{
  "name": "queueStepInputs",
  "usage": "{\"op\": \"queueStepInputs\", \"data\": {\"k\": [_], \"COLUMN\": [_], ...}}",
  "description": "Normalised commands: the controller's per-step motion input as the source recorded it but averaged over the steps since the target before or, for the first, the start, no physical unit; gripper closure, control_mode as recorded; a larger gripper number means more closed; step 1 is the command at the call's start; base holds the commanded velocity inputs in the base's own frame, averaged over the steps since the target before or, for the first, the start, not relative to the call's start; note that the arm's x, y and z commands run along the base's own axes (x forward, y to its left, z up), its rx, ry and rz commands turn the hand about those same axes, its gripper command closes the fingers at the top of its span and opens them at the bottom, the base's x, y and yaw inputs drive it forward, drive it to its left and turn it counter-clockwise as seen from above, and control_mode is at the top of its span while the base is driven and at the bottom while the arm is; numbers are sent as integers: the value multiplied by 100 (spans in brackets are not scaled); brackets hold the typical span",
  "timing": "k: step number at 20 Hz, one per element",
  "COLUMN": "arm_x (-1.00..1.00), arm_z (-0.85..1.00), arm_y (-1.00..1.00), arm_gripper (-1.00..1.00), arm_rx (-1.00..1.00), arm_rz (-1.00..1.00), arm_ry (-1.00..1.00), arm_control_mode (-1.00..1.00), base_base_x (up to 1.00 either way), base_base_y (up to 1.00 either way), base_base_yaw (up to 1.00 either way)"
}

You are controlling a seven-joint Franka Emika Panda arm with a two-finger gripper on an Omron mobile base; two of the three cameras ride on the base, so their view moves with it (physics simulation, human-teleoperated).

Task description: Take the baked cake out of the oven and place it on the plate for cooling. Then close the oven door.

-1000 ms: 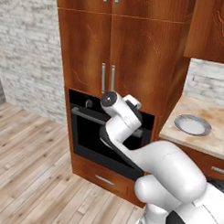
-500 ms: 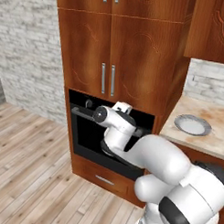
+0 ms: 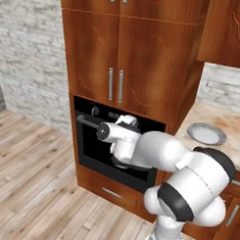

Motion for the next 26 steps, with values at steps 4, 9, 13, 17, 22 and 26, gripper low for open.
{"op": "queueStepInputs", "data": {"k": [4, 9, 13, 17, 22, 26], "arm_x": [29, 26, 24, 23, 22, 25], "arm_z": [-22, -21, -26, -26, -24, -21], "arm_y": [-1, -9, -11, -8, -8, -7], "arm_gripper": [-100, -100, -100, -100, -100, -100], "arm_rx": [0, -2, -6, -6, -3, -1], "arm_rz": [0, 0, -1, -3, -5, -6], "arm_ry": [0, 0, 0, 0, 3, 1], "arm_control_mode": [-100, -100, -100, -100, -100, -100], "base_base_x": [0, 0, 0, 0, 0, 0], "base_base_y": [0, 0, 0, 0, 0, 0], "base_base_yaw": [0, 0, 0, 0, 0, 0]}}
